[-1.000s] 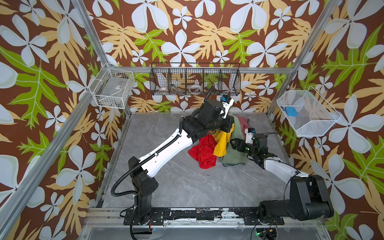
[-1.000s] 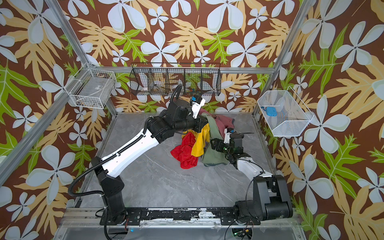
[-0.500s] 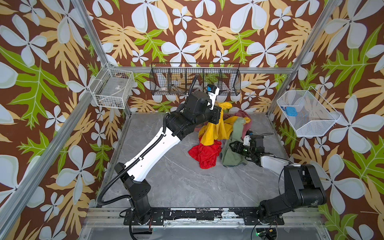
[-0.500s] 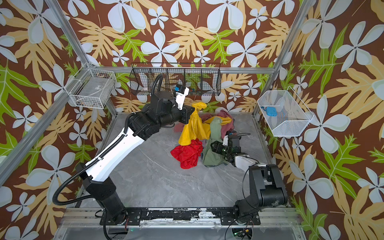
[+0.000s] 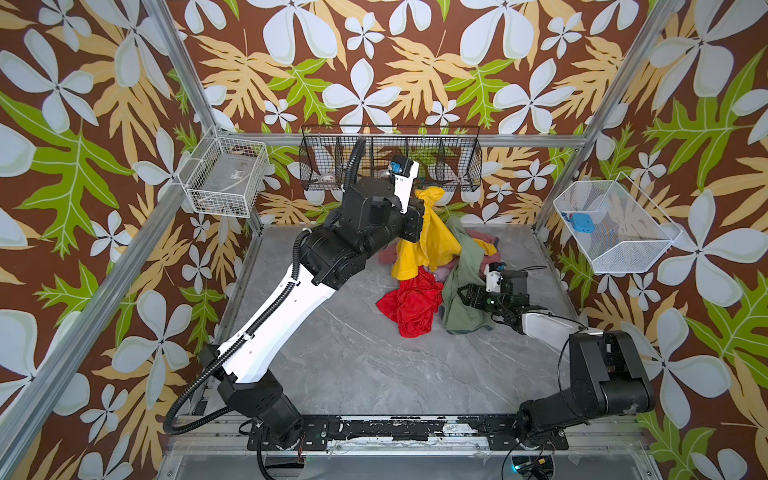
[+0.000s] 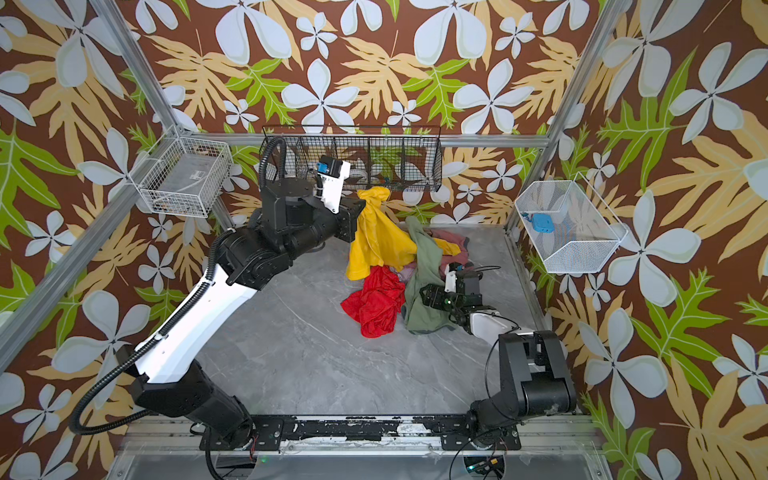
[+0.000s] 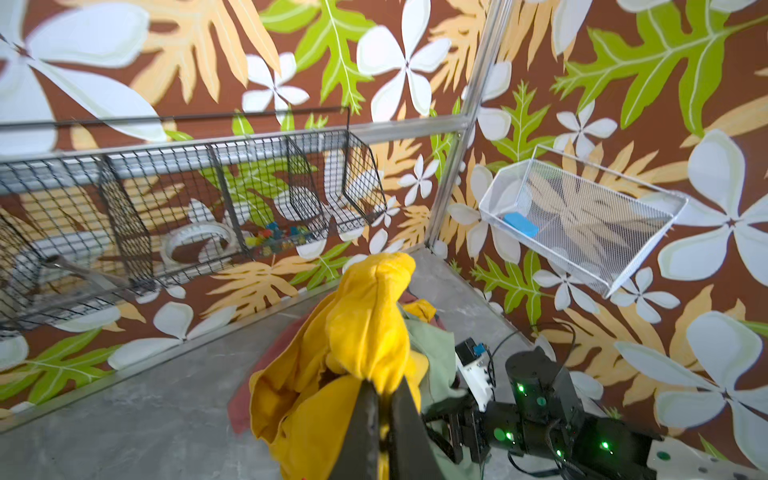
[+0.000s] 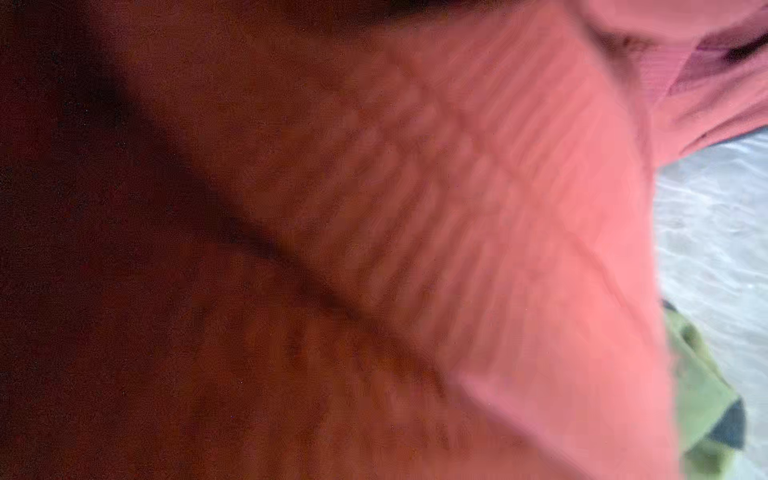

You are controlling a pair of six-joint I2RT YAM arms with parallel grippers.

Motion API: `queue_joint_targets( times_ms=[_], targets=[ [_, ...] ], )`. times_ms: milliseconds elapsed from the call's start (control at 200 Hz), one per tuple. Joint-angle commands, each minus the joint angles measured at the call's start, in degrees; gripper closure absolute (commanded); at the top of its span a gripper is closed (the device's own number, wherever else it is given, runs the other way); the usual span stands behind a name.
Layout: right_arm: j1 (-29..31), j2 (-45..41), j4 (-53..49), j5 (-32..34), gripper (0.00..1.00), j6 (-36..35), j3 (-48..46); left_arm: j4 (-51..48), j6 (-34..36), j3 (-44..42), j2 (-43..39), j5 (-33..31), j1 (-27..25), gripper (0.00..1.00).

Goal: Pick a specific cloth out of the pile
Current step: 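Grasp the yellow cloth with the left gripper and lift it from the pile, then carry the yellow cloth with the left gripper away from the pile, lowering it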

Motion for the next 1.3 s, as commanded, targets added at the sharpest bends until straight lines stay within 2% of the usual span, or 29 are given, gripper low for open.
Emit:
queue_joint_targets(
  times_ms=[0,155,636,931,1291],
  targets=[
    [0.1,-0.3,-1.3,1.5,0.15,-1.8,-0.4,6.2,2.9,-0.8,-2.6,-5.8,0.2,1.00],
    [0.1,0.0,-1.6,2.5,0.13,-1.8,-0.3,13.2,5.8,-5.1,-6.7,-7.4,0.2,1.00],
    [0.1,-0.1,-3.0,4.9,0.13,-2.9,-0.7,16.6,17.2,-1.8,-9.2,-32.0,1.1,1.00],
    [0.1,-0.8,-3.7,6.2,0.13,-3.5,-0.7,17.6,22.5,-0.7,-11.4,-39.6,4.3,1.00],
    [0.1,-1.8,-5.9,8.2,0.10,-5.1,0.2,13.9,23.1,-4.3,-16.3,-45.6,8.2,1.00]
  ],
)
